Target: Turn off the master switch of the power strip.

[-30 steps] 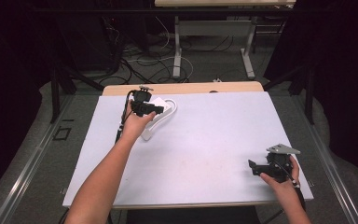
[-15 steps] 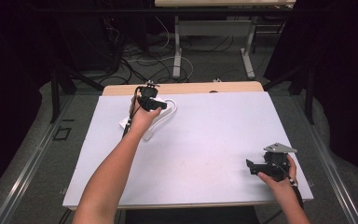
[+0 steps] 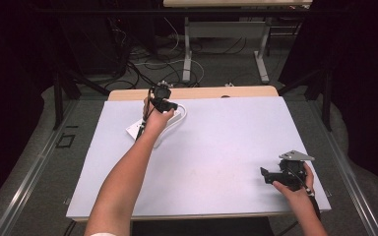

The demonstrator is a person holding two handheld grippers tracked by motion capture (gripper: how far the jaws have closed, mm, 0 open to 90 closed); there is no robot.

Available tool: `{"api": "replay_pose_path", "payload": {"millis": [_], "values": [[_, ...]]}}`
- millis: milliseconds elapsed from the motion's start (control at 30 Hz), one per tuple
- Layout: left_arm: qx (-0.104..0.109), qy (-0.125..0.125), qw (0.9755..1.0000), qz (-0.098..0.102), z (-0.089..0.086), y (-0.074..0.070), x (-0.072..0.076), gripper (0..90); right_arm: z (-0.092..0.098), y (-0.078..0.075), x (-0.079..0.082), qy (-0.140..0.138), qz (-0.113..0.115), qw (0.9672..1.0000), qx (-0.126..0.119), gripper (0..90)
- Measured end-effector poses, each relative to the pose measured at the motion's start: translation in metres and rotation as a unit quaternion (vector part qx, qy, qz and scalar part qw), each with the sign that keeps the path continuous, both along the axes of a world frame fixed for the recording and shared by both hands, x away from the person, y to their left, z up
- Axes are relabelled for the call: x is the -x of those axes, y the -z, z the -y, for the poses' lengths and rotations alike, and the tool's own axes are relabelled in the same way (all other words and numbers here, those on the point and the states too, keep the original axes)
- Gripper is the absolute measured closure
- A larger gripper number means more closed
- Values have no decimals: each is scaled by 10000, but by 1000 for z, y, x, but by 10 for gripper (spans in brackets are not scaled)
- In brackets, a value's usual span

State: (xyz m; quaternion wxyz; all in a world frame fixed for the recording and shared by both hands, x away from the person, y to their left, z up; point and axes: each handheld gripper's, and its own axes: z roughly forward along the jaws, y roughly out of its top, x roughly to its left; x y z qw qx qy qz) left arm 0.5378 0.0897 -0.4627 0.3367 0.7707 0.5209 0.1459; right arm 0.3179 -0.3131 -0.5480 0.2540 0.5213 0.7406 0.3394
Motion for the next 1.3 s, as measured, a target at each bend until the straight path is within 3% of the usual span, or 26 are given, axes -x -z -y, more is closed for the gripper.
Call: {"api": "replay_pose_path", "payload": {"millis": [33,200,533,1067,1167,1300], "values": [[61,-71,9999,-67,1,-1,-1,819,-1,0,0,31,-5,10000,-42,52],[39,-152,9999,-13,7,0,-8,847,0,-1,0,22,16,10000,-57,52],[-233,-166,9995,-119,8,12,-18,895,2,-1,1,31,35,10000,-41,53],[-89,-539,9985,-38,-4,16,-37,899,7,-2,1,113,23,9998,-163,53],[70,-607,9981,-57,-6,20,-42,899,7,-2,1,105,27,9998,-169,53],[54,-656,9977,-151,-6,26,-47,899,8,-2,1,75,33,9998,-174,53]]}}
